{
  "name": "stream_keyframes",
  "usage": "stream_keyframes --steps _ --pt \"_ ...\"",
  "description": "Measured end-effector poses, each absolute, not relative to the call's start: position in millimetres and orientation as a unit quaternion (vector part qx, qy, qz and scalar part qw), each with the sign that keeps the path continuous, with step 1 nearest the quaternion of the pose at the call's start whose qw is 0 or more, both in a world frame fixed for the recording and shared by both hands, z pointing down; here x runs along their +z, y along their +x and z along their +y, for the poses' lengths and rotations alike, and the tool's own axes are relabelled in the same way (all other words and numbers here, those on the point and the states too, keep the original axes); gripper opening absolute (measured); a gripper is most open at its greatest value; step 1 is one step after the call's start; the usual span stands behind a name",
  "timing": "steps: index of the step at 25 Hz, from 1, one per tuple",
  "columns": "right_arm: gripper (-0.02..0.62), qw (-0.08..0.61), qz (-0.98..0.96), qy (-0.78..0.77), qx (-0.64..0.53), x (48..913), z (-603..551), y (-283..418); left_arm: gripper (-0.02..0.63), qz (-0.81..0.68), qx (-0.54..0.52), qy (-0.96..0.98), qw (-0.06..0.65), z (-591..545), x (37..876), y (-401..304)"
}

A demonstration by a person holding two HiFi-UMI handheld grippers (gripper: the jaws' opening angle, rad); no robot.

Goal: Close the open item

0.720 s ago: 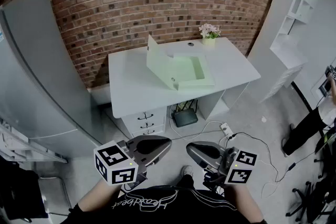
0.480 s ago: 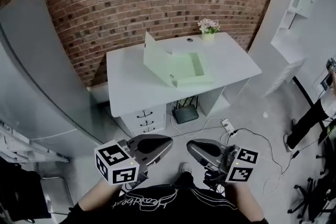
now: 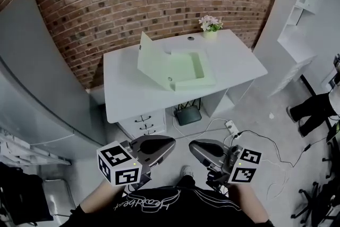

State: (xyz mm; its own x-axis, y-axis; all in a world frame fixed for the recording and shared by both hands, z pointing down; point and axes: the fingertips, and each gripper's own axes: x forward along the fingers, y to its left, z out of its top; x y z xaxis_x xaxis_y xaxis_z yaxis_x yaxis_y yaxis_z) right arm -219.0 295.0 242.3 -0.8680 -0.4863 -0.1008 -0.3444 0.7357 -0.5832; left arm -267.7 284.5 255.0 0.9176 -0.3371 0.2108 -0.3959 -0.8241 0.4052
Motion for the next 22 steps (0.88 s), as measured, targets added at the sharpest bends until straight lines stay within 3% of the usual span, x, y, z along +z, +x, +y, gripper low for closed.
stream_keyframes --steps 13,22 --pt "0.005 0.14 0.92 -0.214 -0.296 246.1 215.6 -146.4 0.002 -0.216 0.079 0.943 0.239 206.4 266.2 -200.2" --pt "0.005 0.153 0.929 -0.197 -0.274 233.9 182.6 -100.0 0.002 -0.235 0.076 0.946 0.21 171.1 255.5 -156.8"
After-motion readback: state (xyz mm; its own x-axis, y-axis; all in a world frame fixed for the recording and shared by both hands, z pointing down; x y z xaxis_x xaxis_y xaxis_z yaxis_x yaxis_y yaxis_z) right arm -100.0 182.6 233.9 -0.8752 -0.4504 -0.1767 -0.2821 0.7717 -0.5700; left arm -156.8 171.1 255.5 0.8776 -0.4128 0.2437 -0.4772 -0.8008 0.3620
